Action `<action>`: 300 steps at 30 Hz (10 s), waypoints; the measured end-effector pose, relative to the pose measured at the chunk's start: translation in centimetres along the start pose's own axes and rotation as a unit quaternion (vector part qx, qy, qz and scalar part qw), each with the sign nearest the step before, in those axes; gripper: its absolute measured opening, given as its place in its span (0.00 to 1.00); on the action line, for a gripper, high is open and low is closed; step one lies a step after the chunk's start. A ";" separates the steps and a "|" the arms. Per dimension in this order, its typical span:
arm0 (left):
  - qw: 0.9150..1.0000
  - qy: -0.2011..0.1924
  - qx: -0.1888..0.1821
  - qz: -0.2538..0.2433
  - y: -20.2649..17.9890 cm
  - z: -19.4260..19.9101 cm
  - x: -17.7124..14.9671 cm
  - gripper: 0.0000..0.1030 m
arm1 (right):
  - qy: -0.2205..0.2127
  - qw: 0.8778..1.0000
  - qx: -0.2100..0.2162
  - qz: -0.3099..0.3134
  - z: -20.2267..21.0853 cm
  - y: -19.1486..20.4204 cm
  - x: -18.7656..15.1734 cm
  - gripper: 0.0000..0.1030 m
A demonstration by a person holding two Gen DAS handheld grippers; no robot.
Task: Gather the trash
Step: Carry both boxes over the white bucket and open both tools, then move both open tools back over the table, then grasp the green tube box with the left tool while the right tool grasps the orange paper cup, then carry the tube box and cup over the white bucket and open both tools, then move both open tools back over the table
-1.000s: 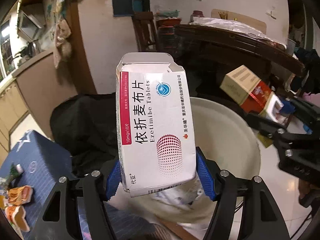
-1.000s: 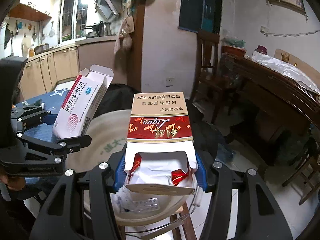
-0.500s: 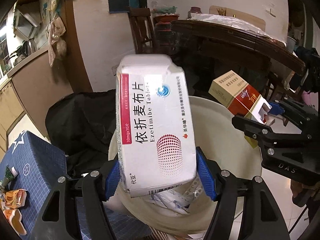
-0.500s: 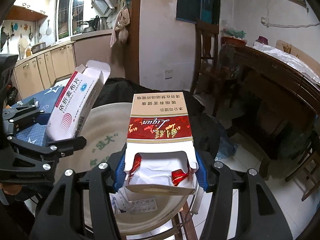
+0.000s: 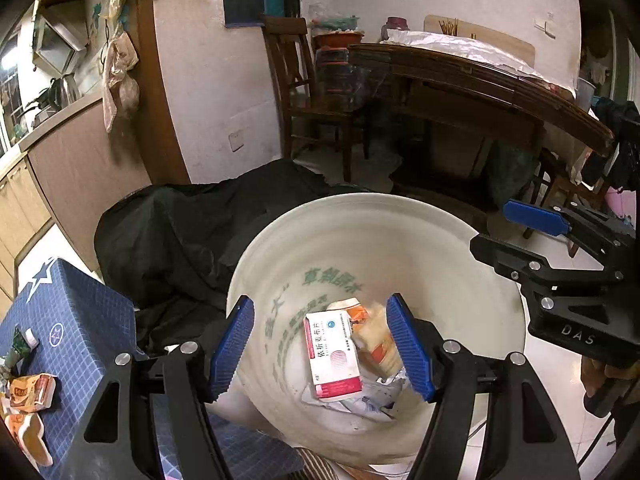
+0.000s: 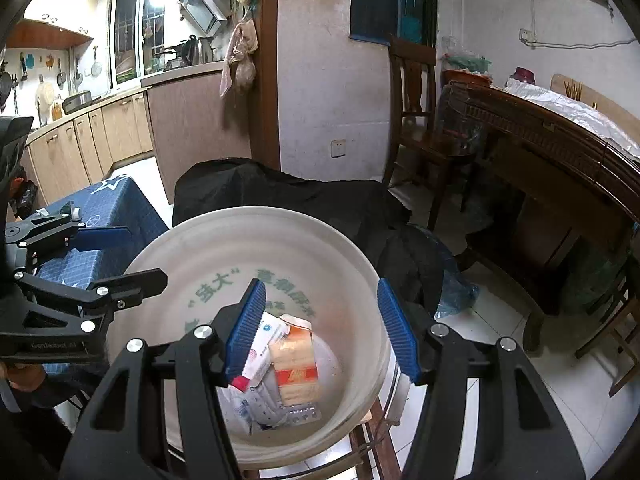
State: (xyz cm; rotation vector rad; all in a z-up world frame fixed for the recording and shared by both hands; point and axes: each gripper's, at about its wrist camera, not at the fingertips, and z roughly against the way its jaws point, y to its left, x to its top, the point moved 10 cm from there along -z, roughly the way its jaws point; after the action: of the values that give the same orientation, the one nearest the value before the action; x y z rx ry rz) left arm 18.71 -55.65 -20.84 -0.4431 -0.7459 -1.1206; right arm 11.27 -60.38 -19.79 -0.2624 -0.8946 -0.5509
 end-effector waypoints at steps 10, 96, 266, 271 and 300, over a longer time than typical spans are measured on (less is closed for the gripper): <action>0.999 -0.006 0.028 0.021 2.4 1.9 -1.3 0.68 | -0.007 1.000 0.017 0.002 0.4 2.0 0.1 0.54; 0.920 0.040 0.241 0.306 40.5 18.5 -29.8 0.33 | 0.127 0.861 0.443 0.216 -4.8 55.0 -3.8 0.04; 0.997 -0.011 0.070 0.017 5.3 5.7 -4.7 0.34 | -0.025 0.994 0.103 0.003 2.2 7.8 0.5 0.22; 0.994 -0.017 0.097 0.037 8.4 7.6 -6.3 0.34 | -0.027 0.991 0.131 0.030 2.5 12.0 0.7 0.22; 0.926 0.026 0.230 0.299 32.5 17.5 -25.8 0.34 | 0.029 0.926 0.287 0.245 -3.5 41.9 2.2 0.22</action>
State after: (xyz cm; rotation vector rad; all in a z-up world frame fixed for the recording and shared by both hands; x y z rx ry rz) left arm 37.10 -14.96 -26.27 -0.2109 -0.7304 -0.3617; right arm 37.95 -27.87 -19.74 0.0697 -0.8547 0.1767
